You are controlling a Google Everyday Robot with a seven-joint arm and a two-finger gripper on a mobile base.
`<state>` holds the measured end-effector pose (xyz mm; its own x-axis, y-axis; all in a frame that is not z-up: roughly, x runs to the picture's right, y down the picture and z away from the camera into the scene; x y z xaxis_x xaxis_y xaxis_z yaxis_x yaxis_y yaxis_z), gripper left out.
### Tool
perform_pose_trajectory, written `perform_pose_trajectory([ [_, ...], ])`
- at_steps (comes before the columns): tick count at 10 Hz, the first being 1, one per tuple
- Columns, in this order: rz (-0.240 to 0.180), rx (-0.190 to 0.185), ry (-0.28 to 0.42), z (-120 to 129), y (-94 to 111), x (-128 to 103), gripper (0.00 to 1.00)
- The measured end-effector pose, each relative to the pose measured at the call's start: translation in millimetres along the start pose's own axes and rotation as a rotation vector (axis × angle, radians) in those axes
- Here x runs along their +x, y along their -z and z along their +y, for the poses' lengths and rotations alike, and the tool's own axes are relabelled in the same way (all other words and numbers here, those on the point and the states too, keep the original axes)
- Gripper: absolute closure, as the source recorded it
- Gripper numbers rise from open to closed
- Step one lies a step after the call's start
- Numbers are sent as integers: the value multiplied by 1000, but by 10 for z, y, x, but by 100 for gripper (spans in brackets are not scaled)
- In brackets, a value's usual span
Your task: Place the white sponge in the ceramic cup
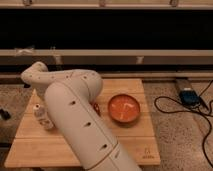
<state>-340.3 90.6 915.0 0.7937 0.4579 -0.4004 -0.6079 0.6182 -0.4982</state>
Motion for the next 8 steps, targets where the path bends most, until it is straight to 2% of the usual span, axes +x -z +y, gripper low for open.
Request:
perform_pose_trajectory([
  [4,-11,56,5,27,35,10,82],
  [6,-34,62,-2,8,157,13,97],
  [8,-71,63,-24,-29,427,-17,100],
])
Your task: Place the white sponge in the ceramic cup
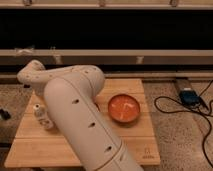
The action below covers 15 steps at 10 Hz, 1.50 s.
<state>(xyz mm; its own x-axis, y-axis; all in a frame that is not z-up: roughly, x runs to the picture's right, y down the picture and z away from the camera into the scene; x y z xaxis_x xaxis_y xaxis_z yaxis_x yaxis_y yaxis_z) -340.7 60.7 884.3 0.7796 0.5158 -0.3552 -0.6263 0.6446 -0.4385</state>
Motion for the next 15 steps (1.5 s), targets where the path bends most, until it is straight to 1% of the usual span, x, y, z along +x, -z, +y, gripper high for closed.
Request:
perform_pose_trajectory([
  [1,-18,3,-14,-33,159,-41,100],
  [2,-40,-5,-29,-63,339,-81,100],
  [4,-80,-15,-64,-278,601,-115,100],
  [5,-93,-24,-76,-348,672,-124,100],
  [6,-116,-31,-91,-433,769,-158,100],
  [7,-135,-39,-113,-542,824,-164,100],
  [10,-188,-41,-184,-883,993,-116,100],
  [13,-244,-38,-262,-1189,1186,8,100],
  [15,-273,-32,-292,-1296,1303,103,100],
])
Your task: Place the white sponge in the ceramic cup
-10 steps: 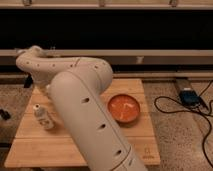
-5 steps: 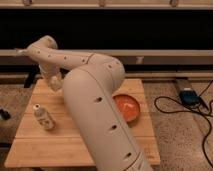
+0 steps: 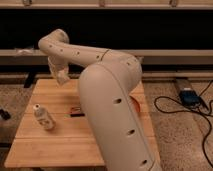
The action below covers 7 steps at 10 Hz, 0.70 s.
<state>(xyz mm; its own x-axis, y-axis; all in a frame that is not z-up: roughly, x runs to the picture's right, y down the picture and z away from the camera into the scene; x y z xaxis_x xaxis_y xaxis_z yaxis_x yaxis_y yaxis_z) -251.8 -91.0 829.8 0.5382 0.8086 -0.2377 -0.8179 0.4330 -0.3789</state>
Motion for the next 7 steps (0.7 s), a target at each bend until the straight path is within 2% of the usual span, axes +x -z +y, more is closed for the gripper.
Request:
perform_pose_trajectory([
  [2,-20,12,-38,-176,123,94,100],
  [7,-31,46,-129,-558,272,351,100],
])
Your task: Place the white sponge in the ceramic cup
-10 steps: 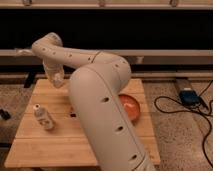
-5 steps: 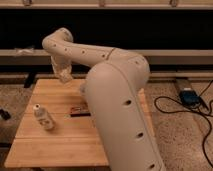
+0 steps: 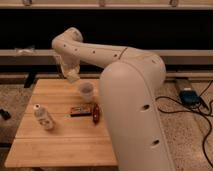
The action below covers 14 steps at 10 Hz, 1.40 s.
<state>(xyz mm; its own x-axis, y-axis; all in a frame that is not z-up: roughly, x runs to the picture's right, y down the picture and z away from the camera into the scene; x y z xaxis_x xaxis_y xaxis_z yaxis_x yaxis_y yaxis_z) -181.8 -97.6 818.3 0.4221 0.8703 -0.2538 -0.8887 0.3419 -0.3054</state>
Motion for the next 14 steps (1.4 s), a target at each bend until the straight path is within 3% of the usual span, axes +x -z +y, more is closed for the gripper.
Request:
perform_pose_trajectory([
  [5,-3,17,-69,-279,-17,136,98],
  [6,3,17,-75,-307,-60,171,91],
  [12,64,11,-86,-426,-256,433,28],
  [14,78,12,-91,-441,-281,498,20],
])
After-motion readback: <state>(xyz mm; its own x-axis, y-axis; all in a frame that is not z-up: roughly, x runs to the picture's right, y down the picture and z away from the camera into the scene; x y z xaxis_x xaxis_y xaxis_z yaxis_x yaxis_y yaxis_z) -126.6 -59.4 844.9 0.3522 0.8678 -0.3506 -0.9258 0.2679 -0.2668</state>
